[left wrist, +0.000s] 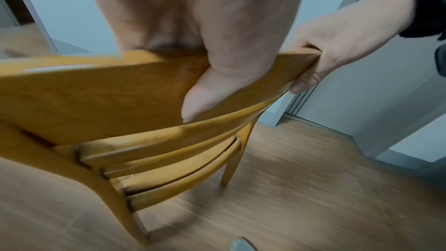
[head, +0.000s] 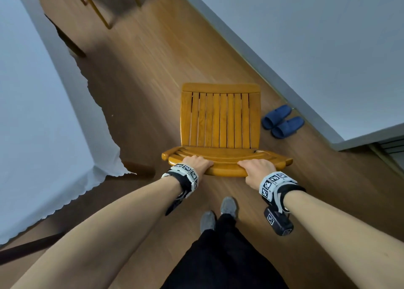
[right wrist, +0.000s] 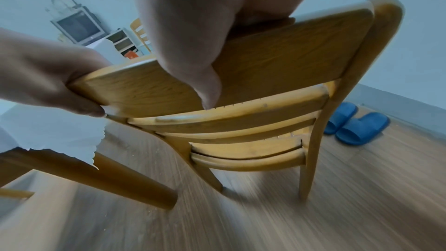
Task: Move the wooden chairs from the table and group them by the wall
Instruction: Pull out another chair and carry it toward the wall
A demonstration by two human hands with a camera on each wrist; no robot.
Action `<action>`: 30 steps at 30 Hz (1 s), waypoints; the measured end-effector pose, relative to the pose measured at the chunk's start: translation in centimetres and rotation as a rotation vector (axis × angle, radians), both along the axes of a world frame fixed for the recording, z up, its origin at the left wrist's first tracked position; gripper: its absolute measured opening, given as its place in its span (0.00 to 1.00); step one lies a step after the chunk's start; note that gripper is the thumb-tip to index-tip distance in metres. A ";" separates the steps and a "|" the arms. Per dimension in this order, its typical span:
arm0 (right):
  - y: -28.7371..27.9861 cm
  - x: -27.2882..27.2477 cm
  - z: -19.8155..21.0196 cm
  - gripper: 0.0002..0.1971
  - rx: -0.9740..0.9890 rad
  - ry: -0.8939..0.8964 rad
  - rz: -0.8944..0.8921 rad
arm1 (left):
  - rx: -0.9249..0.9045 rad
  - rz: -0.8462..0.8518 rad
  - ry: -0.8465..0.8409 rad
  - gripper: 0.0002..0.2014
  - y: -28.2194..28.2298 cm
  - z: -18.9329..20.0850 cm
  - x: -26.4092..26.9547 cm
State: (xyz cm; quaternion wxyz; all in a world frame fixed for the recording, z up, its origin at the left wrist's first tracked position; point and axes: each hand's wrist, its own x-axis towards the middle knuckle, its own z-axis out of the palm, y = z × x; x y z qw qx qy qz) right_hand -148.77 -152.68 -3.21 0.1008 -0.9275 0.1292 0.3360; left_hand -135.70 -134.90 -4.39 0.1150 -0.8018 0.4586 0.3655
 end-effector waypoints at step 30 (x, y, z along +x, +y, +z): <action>-9.0 31.8 8.2 0.08 -0.061 -0.157 -0.445 | -0.127 -0.469 -0.099 0.13 -16.4 9.8 38.2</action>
